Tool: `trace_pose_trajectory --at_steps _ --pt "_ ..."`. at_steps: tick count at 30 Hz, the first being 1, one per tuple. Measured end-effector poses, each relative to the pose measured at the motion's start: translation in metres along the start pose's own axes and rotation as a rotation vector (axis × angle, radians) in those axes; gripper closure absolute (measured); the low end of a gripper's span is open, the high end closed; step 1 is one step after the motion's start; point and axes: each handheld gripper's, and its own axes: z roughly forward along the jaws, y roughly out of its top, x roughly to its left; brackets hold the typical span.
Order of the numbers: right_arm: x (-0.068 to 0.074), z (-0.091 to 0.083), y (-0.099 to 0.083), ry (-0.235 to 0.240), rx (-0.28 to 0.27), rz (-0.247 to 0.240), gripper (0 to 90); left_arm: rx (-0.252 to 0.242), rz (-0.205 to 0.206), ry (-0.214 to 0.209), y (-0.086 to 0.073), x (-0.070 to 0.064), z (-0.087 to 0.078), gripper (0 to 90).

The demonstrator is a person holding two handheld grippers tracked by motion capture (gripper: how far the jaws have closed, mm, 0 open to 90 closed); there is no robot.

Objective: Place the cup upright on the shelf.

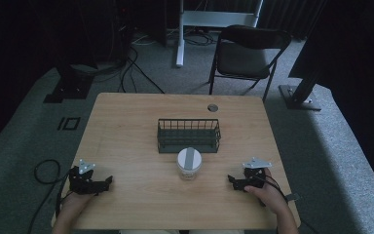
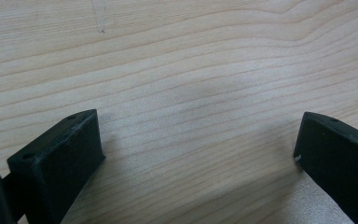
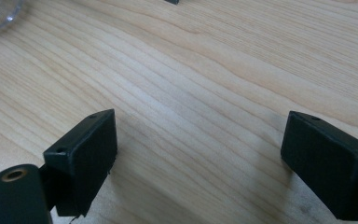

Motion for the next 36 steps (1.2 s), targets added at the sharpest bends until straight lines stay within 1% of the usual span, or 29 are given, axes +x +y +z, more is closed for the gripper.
trace_pose_trajectory --at_steps 2,3,4,5,8,10,11,12,13,16,19,26,28,29,32,33,36 --pt "0.001 0.000 0.000 0.004 0.000 -0.002 10.4 0.000 0.000 0.000 0.000 0.000 0.000 1.2" --pt "0.003 0.001 0.001 0.015 -0.004 0.007 10.4 0.001 0.000 0.000 0.000 0.000 0.000 1.2" --pt "0.003 0.001 0.001 0.015 -0.004 0.007 10.4 0.001 0.000 0.000 0.000 0.000 0.000 1.2" --pt "0.004 0.001 0.002 0.033 -0.014 0.028 10.4 0.002 0.001 0.000 0.000 0.000 0.000 1.2" --pt "0.003 0.001 0.002 0.027 -0.017 0.042 10.4 0.002 0.002 0.000 0.000 0.000 0.000 1.2" --pt "0.003 0.001 0.002 0.035 -0.026 0.046 10.4 0.001 0.000 0.000 0.000 0.000 0.000 1.2" --pt "0.004 0.000 0.002 0.037 -0.028 0.036 10.4 0.001 0.000 0.000 0.000 0.000 0.000 1.2" --pt "0.004 0.000 0.002 0.037 -0.028 0.036 10.4 0.002 0.001 0.000 0.000 0.000 0.000 1.2" --pt "0.005 0.001 0.002 0.027 -0.013 0.021 10.4 0.002 0.001 0.000 0.000 0.000 0.000 1.2" --pt "0.007 0.001 0.002 0.026 -0.008 0.015 10.4 0.001 0.001 0.000 0.000 0.000 0.000 1.2" --pt "0.010 0.001 0.004 0.035 -0.007 0.007 10.4 0.002 0.001 0.000 0.000 0.000 0.000 1.2" --pt "0.016 0.002 0.008 0.044 -0.024 0.002 10.4 0.000 0.000 0.000 0.000 0.000 0.000 1.2" --pt "0.018 0.003 0.010 0.053 -0.030 -0.003 10.4 0.001 0.001 0.000 0.000 0.000 0.000 1.2" --pt "0.021 0.004 0.011 0.057 -0.030 -0.013 10.4 0.001 0.002 0.000 0.000 0.000 0.000 1.2" --pt "0.023 0.004 0.012 0.066 -0.032 -0.012 10.4 0.001 0.002 0.000 0.000 0.000 0.000 1.2" --pt "0.024 0.004 0.013 0.077 -0.043 -0.005 10.5 0.000 0.000 0.000 0.000 0.000 0.000 1.2" --pt "0.026 0.005 0.014 0.085 -0.049 -0.004 10.4 0.000 0.000 0.000 0.000 0.000 0.000 1.2"
